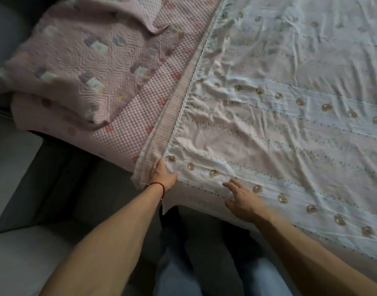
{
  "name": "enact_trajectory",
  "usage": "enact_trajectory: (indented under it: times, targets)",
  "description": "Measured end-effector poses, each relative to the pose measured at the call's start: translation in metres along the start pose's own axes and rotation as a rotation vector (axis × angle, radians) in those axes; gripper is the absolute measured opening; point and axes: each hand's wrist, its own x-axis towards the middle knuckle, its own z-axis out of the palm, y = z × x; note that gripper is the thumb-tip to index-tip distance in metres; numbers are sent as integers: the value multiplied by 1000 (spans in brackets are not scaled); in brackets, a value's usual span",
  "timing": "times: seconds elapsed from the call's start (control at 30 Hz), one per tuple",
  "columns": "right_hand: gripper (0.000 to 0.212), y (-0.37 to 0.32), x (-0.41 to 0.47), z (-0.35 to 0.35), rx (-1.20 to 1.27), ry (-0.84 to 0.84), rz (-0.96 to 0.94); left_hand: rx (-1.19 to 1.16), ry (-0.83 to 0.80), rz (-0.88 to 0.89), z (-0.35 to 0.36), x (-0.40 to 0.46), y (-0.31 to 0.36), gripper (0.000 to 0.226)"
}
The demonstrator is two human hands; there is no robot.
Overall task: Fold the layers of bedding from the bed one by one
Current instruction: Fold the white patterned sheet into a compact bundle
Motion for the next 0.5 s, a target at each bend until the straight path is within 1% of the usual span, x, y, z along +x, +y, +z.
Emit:
enact_trajectory:
  times: [0.13,0.23,0.3,0.37,0.43,0.5]
  targets:
    - [61,0,18,15,3,36,38,50,-60,-57,3,52,-4,94]
    - [57,-8,24,30,-5,46,103,14,-152,-10,-2,67,-16,90]
    - [54,-20,22,32,42,55,150,6,-273,19,-14,68,-30,71]
    - [45,-32,20,36,75,76,155,-57,-321,80,-26,62,-49,48]
    - [36,-47,16,41,111,113,172,-99,-274,112,-34,52,-64,35]
    - [31,-62,15,48,155,137,191,-109,-204,145,-45,40,-74,26]
